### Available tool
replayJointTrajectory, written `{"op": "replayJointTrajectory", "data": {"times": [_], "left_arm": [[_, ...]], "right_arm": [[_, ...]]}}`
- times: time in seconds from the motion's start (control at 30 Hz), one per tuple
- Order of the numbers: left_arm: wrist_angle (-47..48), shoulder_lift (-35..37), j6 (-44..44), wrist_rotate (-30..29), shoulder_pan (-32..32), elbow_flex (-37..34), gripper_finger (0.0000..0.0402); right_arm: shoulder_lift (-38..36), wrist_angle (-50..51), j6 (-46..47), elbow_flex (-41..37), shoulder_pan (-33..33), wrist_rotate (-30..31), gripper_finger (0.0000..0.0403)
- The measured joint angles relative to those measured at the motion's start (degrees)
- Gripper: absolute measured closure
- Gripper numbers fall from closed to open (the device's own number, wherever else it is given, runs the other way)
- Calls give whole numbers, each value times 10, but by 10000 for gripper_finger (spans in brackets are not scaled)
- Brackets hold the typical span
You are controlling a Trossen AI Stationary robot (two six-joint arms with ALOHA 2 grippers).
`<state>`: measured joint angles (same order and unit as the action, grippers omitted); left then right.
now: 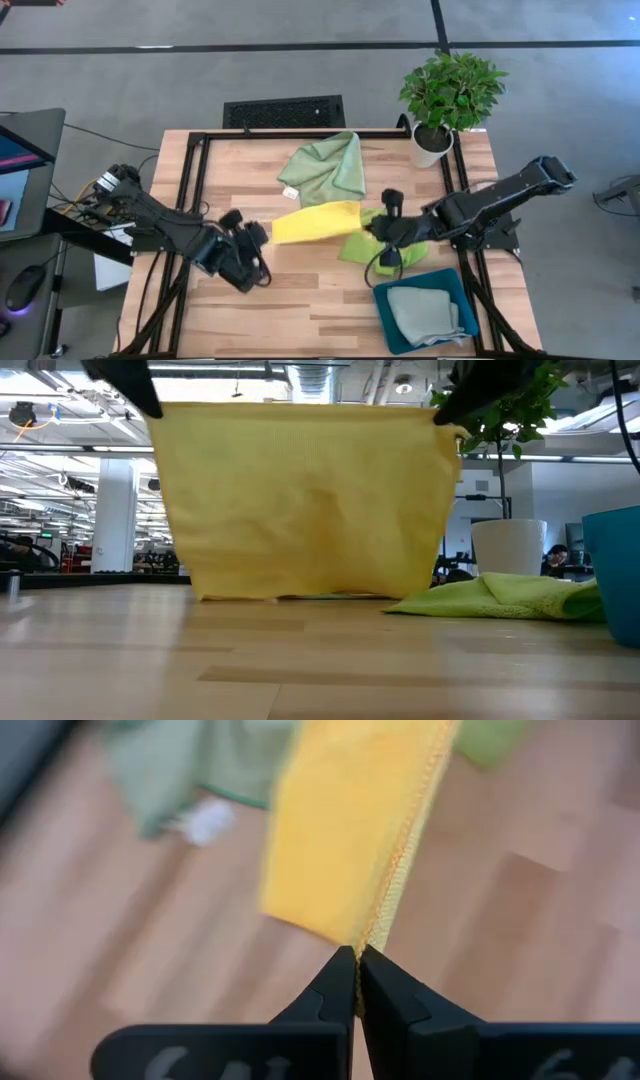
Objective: Fold microfiber towels
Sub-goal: Fold the yellow towel
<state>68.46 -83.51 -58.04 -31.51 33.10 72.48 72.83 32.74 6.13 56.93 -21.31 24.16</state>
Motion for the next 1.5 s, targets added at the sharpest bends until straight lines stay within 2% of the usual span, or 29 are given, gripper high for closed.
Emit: {"op": "replayJointTrajectory", "data": {"times": [0.2, 0.47, 0.7, 0.77, 1.07, 1.17, 1.33, 1.5], "left_arm": [[-137, 0, -10, 60, 36, -58, 401], [-221, 0, -84, 111, 55, -109, 401], [-328, 0, -88, 158, 55, -163, 402], [-331, 0, -81, 151, 52, -171, 402], [-253, 0, -81, 51, 30, -173, 402], [-240, -6, -80, 42, 12, -173, 402], [-224, -42, -76, 41, -19, -173, 402], [-219, -80, -61, 25, -42, -173, 401]], "right_arm": [[39, 4, 57, 0, -42, -87, 395], [90, -1, 104, 0, -63, -148, 395], [110, 2, 115, 1, -49, -166, 395], [110, 3, 115, 1, -38, -163, 395], [134, 11, 114, 0, 30, -137, 395], [163, 12, 101, 0, 52, -130, 395], [197, 11, 74, 0, 72, -59, 395], [203, 11, 69, 0, 91, -46, 395]]}}
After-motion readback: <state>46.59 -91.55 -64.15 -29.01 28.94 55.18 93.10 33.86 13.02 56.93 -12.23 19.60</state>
